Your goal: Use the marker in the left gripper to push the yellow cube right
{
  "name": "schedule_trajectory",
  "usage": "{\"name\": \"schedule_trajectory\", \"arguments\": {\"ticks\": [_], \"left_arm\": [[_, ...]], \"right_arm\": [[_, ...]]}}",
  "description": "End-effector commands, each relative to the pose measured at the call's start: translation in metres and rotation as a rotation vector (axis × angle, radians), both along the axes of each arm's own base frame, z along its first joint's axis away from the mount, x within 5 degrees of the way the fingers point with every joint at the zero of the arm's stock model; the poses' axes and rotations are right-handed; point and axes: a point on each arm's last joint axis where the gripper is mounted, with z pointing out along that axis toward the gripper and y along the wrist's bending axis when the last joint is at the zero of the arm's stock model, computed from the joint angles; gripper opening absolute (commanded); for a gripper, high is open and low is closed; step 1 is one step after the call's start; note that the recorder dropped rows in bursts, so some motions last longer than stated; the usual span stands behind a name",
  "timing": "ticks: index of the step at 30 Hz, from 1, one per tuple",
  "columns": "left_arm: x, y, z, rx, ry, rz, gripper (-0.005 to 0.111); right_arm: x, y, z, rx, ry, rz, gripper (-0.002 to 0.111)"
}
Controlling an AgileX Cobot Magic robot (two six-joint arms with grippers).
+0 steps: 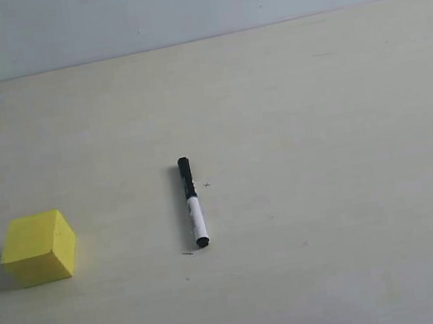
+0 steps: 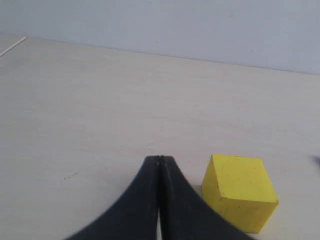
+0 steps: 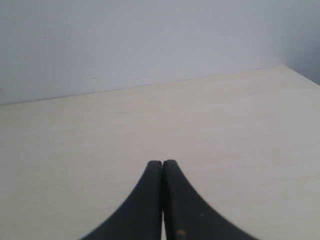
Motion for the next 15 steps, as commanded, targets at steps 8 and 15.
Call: {"name": "schedule_trajectory", "arguments": {"ticks": [8, 15], "left_arm": [[0.000, 0.000, -0.001, 0.015, -0.005, -0.002, 0.000], [0.003, -0.004, 0.020, 0.066, -0.231, -0.051, 0.000]], "right_arm": [[0.000, 0.000, -0.001, -0.002, -0.005, 0.002, 0.000], [0.000, 0.000, -0.001, -0.002, -0.005, 0.002, 0.000]]}}
